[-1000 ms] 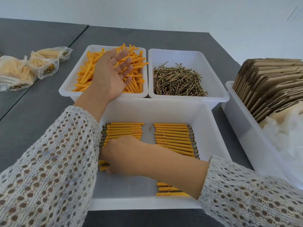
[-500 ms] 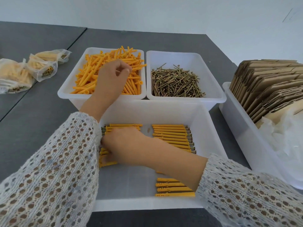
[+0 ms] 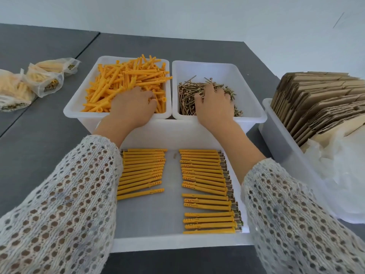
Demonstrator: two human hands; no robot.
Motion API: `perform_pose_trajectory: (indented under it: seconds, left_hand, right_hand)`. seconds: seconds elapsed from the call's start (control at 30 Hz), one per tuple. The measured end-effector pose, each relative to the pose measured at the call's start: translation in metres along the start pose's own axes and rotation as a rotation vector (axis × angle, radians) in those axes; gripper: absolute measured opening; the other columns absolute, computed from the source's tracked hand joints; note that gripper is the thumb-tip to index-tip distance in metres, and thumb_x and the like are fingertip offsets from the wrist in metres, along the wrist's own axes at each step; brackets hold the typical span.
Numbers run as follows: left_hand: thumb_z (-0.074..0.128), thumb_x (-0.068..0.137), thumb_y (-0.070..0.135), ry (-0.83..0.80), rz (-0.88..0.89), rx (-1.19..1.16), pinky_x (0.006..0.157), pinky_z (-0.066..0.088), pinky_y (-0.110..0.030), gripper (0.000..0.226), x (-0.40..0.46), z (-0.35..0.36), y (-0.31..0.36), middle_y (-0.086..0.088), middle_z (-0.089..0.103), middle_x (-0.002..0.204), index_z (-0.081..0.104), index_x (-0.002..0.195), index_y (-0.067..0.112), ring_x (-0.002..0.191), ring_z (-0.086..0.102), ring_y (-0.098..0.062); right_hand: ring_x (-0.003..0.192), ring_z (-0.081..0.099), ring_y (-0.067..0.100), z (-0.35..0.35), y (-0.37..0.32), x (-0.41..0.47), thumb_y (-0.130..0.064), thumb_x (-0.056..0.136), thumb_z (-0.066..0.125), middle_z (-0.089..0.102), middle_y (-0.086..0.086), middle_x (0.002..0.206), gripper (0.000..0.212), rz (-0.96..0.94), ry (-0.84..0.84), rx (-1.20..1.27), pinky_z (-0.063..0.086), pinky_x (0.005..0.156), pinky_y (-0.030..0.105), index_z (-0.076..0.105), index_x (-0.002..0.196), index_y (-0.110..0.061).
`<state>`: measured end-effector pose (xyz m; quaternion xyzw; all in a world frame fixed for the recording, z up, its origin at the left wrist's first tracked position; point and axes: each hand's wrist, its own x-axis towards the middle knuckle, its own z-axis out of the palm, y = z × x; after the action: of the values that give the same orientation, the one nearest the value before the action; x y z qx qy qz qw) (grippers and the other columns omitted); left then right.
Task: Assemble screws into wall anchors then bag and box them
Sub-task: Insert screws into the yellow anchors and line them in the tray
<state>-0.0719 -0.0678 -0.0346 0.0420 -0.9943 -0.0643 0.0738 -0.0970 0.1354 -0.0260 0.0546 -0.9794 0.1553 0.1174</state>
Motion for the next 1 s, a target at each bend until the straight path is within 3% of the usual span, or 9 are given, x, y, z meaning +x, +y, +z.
perform_pose_trajectory:
  seconds: [0.07, 0.17, 0.3, 0.47, 0.6, 0.73, 0.87, 1.0]
  left_hand:
    - [0.031, 0.103, 0.039, -0.039, 0.014, -0.053, 0.089, 0.049, -0.048, 0.041, 0.000, 0.000, -0.001, -0.013, 0.050, 0.130, 0.056, 0.133, 0.028, 0.111, 0.053, -0.038]
    - [0.036, 0.102, 0.035, -0.033, 0.034, -0.096, 0.084, 0.049, -0.045, 0.034, -0.001, 0.000, -0.002, -0.010, 0.054, 0.125, 0.059, 0.125, 0.027, 0.107, 0.054, -0.034]
    - [0.036, 0.099, 0.029, -0.061, -0.008, -0.137, 0.065, 0.039, -0.035, 0.024, 0.000, 0.001, -0.001, -0.003, 0.063, 0.106, 0.058, 0.109, 0.033, 0.092, 0.056, -0.028]
    - [0.036, 0.099, 0.030, -0.086, -0.010, -0.147, 0.066, 0.038, -0.035, 0.022, 0.000, 0.000, 0.000, 0.001, 0.060, 0.098, 0.054, 0.112, 0.032, 0.090, 0.056, -0.026]
    - [0.036, 0.099, 0.033, -0.073, 0.002, -0.163, 0.069, 0.040, -0.036, 0.024, -0.001, 0.002, 0.000, -0.003, 0.059, 0.109, 0.053, 0.116, 0.030, 0.093, 0.054, -0.026]
    - [0.038, 0.099, 0.043, -0.050, -0.038, -0.063, 0.089, 0.041, -0.047, 0.034, 0.000, 0.004, 0.001, -0.012, 0.047, 0.133, 0.051, 0.126, 0.029, 0.120, 0.046, -0.036]
    - [0.039, 0.099, 0.044, -0.078, -0.004, -0.083, 0.090, 0.044, -0.048, 0.035, 0.002, 0.002, -0.001, -0.012, 0.050, 0.129, 0.052, 0.127, 0.030, 0.115, 0.049, -0.035]
    - [0.041, 0.099, 0.041, -0.090, 0.031, -0.148, 0.085, 0.050, -0.047, 0.024, 0.000, -0.001, -0.001, -0.005, 0.059, 0.115, 0.056, 0.114, 0.029, 0.103, 0.054, -0.029]
  right_hand:
    - [0.116, 0.051, 0.040, 0.004, 0.011, 0.005, -0.043, 0.100, 0.032, 0.055, 0.017, 0.125, 0.044, 0.108, -0.164, -0.015, 0.042, 0.098, 0.050, 0.048, 0.125, -0.010]
    - [0.117, 0.052, 0.038, 0.005, 0.008, 0.011, -0.038, 0.093, 0.035, 0.059, 0.014, 0.117, 0.036, 0.153, -0.317, -0.026, 0.041, 0.093, 0.046, 0.055, 0.105, -0.011]
    - [0.136, 0.035, 0.038, 0.004, 0.003, 0.016, -0.035, 0.091, 0.037, 0.048, 0.016, 0.142, 0.050, 0.200, -0.426, -0.045, 0.035, 0.104, 0.049, 0.052, 0.130, -0.008]
    - [0.140, 0.028, 0.040, 0.007, 0.000, 0.025, -0.033, 0.091, 0.033, 0.040, 0.019, 0.148, 0.056, 0.195, -0.538, -0.059, 0.022, 0.115, 0.054, 0.044, 0.139, -0.006]
    - [0.137, 0.036, 0.036, 0.009, -0.004, 0.028, -0.040, 0.092, 0.029, 0.039, 0.013, 0.151, 0.062, 0.208, -0.621, -0.071, 0.031, 0.112, 0.051, 0.039, 0.146, -0.010]
    - [0.130, 0.045, 0.031, 0.008, -0.002, 0.028, -0.040, 0.093, 0.031, 0.045, 0.010, 0.147, 0.059, 0.190, -0.596, -0.060, 0.034, 0.110, 0.047, 0.042, 0.144, -0.012]
    - [0.103, 0.050, 0.028, 0.007, 0.002, 0.028, -0.039, 0.093, 0.034, 0.055, 0.010, 0.125, 0.053, 0.153, -0.522, -0.112, 0.040, 0.092, 0.039, 0.050, 0.135, -0.011]
    - [0.096, 0.048, 0.029, 0.004, 0.004, 0.025, -0.038, 0.096, 0.034, 0.056, 0.011, 0.118, 0.050, 0.140, -0.457, -0.156, 0.034, 0.080, 0.039, 0.051, 0.133, -0.010]
